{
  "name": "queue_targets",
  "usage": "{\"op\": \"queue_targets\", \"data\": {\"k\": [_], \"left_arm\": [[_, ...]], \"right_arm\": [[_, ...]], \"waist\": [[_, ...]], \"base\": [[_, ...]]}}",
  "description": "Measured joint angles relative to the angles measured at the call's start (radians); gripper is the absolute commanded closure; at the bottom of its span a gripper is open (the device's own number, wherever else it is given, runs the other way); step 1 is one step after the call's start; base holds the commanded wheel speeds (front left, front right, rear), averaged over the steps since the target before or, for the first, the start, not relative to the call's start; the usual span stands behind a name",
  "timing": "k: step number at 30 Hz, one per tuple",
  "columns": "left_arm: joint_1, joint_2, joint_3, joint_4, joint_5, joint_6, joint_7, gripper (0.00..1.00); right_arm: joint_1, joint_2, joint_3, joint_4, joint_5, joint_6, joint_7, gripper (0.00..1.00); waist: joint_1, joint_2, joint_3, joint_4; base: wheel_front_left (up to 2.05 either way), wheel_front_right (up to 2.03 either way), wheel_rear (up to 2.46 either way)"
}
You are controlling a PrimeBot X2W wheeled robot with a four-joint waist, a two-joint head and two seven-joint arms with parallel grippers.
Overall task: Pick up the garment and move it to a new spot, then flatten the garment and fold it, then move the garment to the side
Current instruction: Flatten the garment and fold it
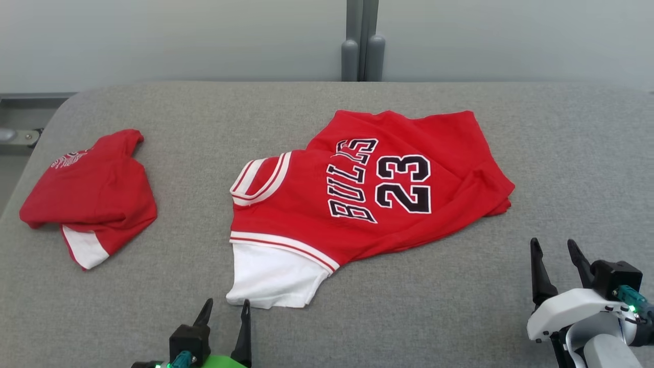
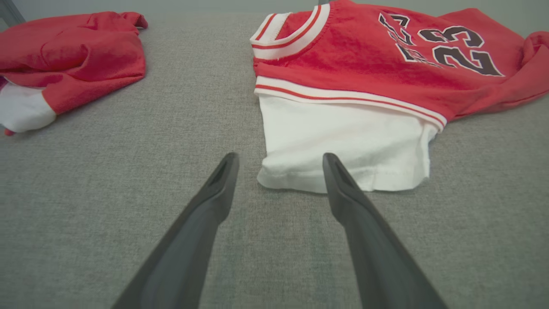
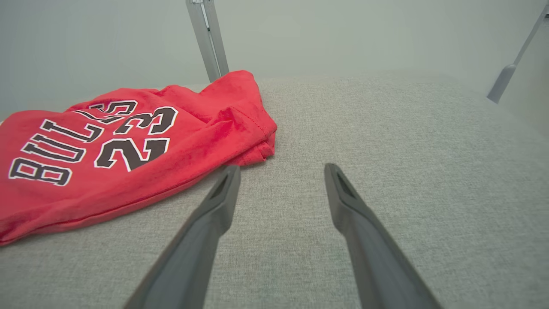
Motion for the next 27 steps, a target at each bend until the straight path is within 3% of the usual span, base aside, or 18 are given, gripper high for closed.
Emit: {"op": "queue_targets", "data": {"k": [11, 27], "left_arm": [[0.035, 0.000, 0.045, 0.008, 0.008, -0.010, 0.000, 0.00], [-0.001, 0.000, 0.055, 0.024, -0.010, -0.010, 0.000, 0.00]], "right_arm": [[0.045, 0.009, 0.002, -0.023, -0.014, 0.000, 0.000, 0.00], [0.023, 0.000, 0.005, -0.048, -0.012, 0.000, 0.000, 0.00]], "waist": [[0.0000, 0.0000, -0.039, -0.060], [0.0000, 0.0000, 0.037, -0.076]], "base": [[0.00, 0.00, 0.00], [0.00, 0.00, 0.00]]}}
